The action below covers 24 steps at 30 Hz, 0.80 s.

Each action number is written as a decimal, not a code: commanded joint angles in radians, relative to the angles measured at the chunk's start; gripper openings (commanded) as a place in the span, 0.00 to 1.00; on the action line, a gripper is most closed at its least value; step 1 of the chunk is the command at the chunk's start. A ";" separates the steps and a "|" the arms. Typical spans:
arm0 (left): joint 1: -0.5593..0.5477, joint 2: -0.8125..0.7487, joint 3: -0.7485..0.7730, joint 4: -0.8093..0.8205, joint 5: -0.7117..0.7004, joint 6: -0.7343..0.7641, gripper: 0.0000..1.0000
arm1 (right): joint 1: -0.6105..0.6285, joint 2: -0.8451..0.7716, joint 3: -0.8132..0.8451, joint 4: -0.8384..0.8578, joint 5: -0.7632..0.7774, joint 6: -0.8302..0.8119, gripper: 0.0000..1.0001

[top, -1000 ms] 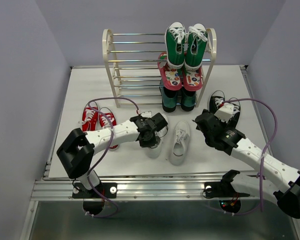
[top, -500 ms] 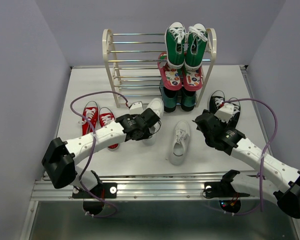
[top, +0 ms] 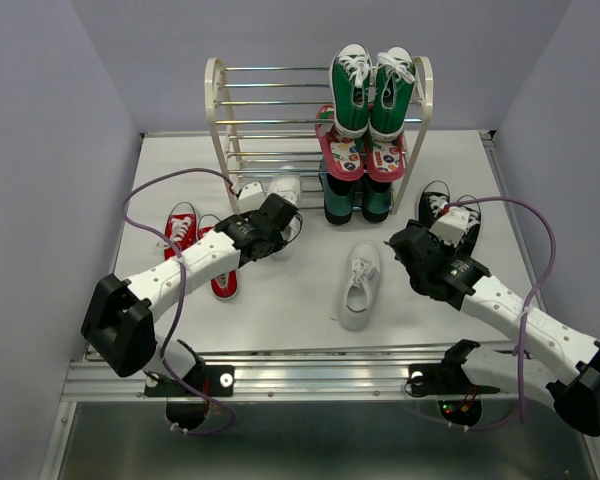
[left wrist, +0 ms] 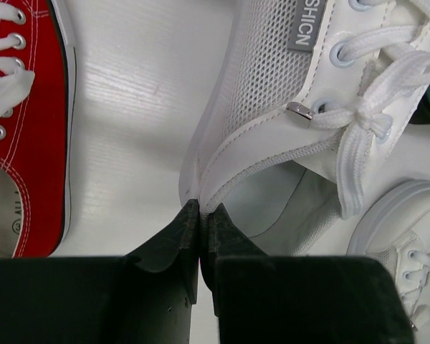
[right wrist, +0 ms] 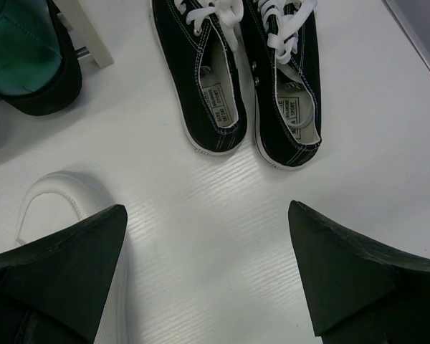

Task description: Place and organize the shoes onto the shoe shelf

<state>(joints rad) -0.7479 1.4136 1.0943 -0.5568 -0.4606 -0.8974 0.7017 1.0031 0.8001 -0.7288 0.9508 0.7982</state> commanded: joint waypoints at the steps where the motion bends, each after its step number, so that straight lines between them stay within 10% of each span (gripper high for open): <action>1: 0.031 0.019 0.013 0.143 -0.067 0.044 0.00 | 0.002 0.009 0.017 -0.011 0.060 0.029 1.00; 24: 0.185 0.189 0.194 0.187 -0.092 0.156 0.00 | 0.002 -0.012 0.021 -0.044 0.082 0.059 1.00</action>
<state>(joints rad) -0.5926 1.6043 1.1984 -0.4446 -0.4915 -0.7673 0.7017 0.9993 0.8001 -0.7635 0.9730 0.8322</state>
